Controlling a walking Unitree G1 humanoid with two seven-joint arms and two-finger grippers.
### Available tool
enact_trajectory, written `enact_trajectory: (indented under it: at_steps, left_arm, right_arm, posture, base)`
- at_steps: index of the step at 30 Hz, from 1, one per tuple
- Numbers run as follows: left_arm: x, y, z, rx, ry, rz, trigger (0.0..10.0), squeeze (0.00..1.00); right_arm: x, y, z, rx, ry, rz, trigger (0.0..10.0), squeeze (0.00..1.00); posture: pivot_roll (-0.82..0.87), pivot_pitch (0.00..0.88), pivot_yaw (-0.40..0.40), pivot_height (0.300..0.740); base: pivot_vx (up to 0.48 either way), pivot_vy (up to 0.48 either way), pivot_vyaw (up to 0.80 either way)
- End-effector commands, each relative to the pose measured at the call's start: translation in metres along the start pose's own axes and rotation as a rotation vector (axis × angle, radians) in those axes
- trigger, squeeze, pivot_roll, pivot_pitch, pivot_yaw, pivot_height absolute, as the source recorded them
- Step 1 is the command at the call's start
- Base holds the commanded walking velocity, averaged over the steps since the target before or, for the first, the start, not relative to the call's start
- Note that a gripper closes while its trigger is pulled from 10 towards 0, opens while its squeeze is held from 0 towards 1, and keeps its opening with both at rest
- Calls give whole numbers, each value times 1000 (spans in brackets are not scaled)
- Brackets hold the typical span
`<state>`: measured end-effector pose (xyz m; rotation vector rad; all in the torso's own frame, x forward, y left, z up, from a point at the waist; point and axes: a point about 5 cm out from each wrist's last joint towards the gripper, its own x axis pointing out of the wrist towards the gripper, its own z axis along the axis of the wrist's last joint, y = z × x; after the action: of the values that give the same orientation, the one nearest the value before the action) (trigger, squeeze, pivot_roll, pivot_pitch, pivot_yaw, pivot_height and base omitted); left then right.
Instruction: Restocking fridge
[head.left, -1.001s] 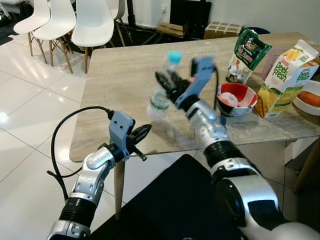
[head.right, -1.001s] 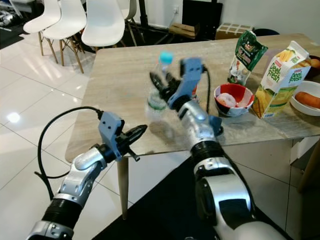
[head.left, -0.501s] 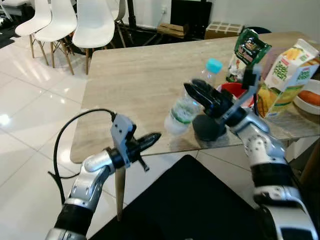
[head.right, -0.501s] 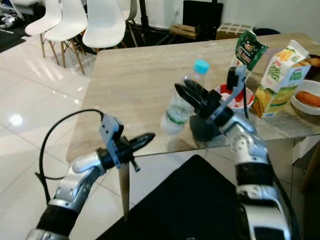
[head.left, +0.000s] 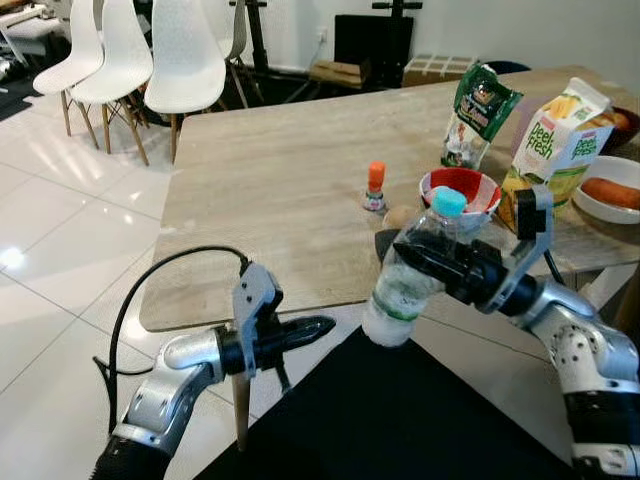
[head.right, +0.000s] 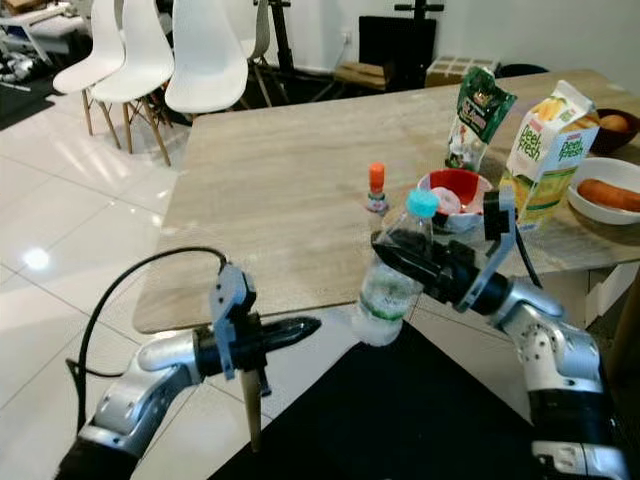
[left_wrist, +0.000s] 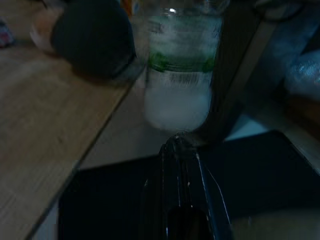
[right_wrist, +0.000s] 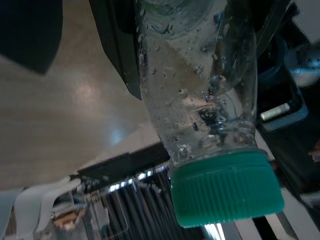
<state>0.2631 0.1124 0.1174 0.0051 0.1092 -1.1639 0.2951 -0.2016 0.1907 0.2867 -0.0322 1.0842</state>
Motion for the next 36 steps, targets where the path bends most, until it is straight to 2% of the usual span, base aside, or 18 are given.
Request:
enact_trajectory:
  at_steps: [1, 3, 4, 5, 6, 7, 8, 9, 10, 11, 13, 17, 20, 21, 27, 30, 32, 36]
  left_arm:
    - [-8, 1, -16, -9, 75, 40, 10000, 0]
    - [-9, 1, -20, -19, 86, 51, 10000, 0]
    - [-11, 4, -27, -20, 118, 92, 10000, 0]
    - [-14, 7, -41, -18, 183, 154, 10000, 0]
    - [-14, 7, -41, -18, 183, 154, 10000, 0]
    - [-19, 13, -58, -21, 272, 254, 10000, 0]
    - [-19, 13, -58, -21, 272, 254, 10000, 0]
    - [-23, 16, -68, -27, 331, 302, 10000, 0]
    - [-33, 20, -88, -8, 445, 406, 10000, 0]
    - [-36, 21, -93, -5, 475, 438, 10000, 0]
    - [-42, 23, -104, -75, 493, 540, 10000, 0]
    - [-46, 20, -118, -141, 518, 621, 10000, 0]
    - [-54, 5, -149, -196, 616, 709, 10000, 0]
    - [-54, 5, -149, -196, 616, 709, 10000, 0]
    - [-75, -22, -189, -269, 709, 934, 10000, 0]
    - [-78, -27, -194, -280, 717, 957, 10000, 0]
    - [-88, -38, -202, -287, 729, 1068, 10000, 0]
    - [-91, -40, -202, -278, 717, 1101, 10000, 0]
  right_arm:
    - [4, 5, -11, -35, 82, 16, 10000, 0]
    - [4, 5, -15, -46, 116, 6, 10000, 0]
    - [3, 4, -23, -66, 171, -7, 10000, 0]
    - [1, 4, -39, -102, 290, -21, 10000, 0]
    - [1, 4, -39, -102, 290, -21, 10000, 0]
    - [-1, 3, -57, -126, 413, -26, 10000, 0]
    - [-1, 3, -57, -126, 413, -26, 10000, 0]
    - [-3, 2, -66, -149, 467, -33, 10000, 0]
    - [-3, 0, -81, -172, 548, -67, 10000, 0]
    - [-4, -1, -85, -178, 571, -79, 10000, 0]
    - [-5, -7, -100, -243, 648, -130, 10000, 0]
    - [-6, -14, -117, -287, 720, -203, 10000, 0]
    - [-10, -16, -148, -326, 802, -273, 10000, 0]
    - [-10, -16, -148, -326, 802, -273, 10000, 0]
    - [-7, -1, -192, -452, 920, -216, 10000, 0]
    - [-5, 2, -197, -461, 927, -199, 10000, 0]
    - [-4, 6, -210, -552, 949, -217, 10000, 0]
    - [-5, 6, -214, -558, 936, -274, 10000, 0]
  posture:
    - [-113, 41, 69, 740]
    - [-114, 40, 69, 740]
    - [-113, 40, 67, 740]
    - [-110, 37, 59, 740]
    - [-110, 37, 59, 740]
    - [-107, 38, 55, 740]
    - [-107, 38, 55, 740]
    - [-108, 34, 54, 740]
    - [-108, 33, 53, 740]
    - [-108, 33, 53, 740]
    - [-107, 32, 51, 740]
    - [-106, 32, 44, 740]
    - [-99, 33, 19, 740]
    - [-99, 33, 19, 740]
    - [-62, 50, -59, 740]
    - [-60, 51, -65, 740]
    - [-38, 61, -106, 740]
    - [-14, 74, -121, 740]
  base:
    - [0, 0, 0]
    - [0, 0, 0]
    - [0, 0, 0]
    - [0, 0, 0]
    - [0, 0, 0]
    - [0, 0, 0]
    - [0, 0, 0]
    - [0, 0, 0]
    - [0, 0, 0]
    - [0, 0, 0]
    - [0, 0, 0]
    - [0, 0, 0]
    - [0, 0, 0]
    - [0, 0, 0]
    - [0, 0, 0]
    - [0, 0, 0]
    - [0, 0, 0]
    - [0, 0, 0]
